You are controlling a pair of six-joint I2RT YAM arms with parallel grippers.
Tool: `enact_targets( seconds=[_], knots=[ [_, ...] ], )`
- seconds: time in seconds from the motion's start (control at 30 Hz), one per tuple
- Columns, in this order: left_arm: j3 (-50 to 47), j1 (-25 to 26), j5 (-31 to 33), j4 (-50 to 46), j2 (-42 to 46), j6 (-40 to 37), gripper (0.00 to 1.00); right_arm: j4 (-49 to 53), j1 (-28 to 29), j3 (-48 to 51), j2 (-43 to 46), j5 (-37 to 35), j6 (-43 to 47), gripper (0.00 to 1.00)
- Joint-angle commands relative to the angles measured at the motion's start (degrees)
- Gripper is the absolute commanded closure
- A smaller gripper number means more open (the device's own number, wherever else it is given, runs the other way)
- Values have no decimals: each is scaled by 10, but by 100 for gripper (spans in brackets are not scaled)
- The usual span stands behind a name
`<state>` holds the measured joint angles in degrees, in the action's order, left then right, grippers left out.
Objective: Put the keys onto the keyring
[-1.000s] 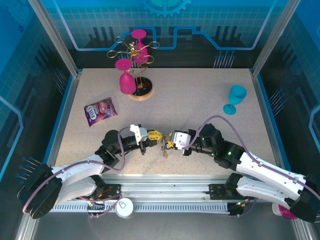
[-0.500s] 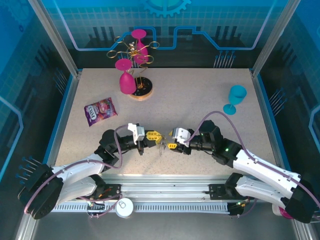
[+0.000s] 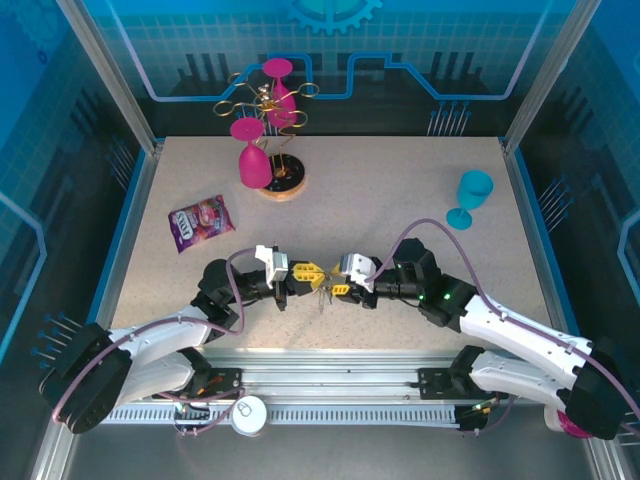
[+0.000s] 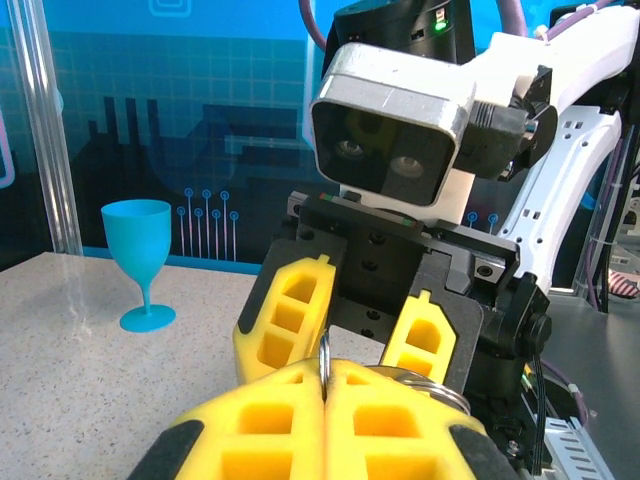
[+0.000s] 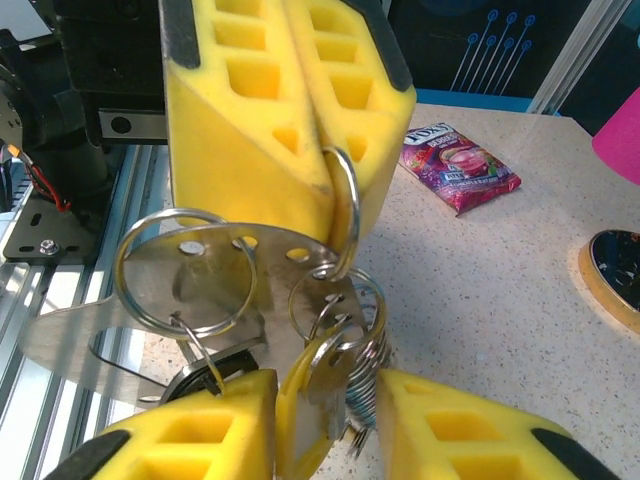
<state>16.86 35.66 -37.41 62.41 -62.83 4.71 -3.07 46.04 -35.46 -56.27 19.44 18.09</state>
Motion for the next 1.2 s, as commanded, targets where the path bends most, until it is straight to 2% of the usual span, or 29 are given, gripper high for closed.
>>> enact_targets(
  seconds=[0.0,0.2,0.37,0.5,0.83,0.93,1.17],
  knots=[
    [1,-7,-19,50,-5,19,100,-5,-6,-8,7,-14,9,71],
    [6,-9,-27,64,-18,31,100,-4,-6,-8,8,-14,12,76],
    [6,-11,-31,69,-22,37,100,-5,-6,-10,16,-18,13,87],
    [2,-15,-30,71,-22,36,100,18,-7,-13,33,-32,23,92],
    [6,-20,-29,28,-13,13,100,125,-7,-56,59,-52,66,97],
    [7,-21,-31,20,-13,8,100,142,-4,-74,49,-41,69,100],
    [11,-20,-34,25,-13,10,100,180,17,-110,1,-54,90,100]
  ],
)
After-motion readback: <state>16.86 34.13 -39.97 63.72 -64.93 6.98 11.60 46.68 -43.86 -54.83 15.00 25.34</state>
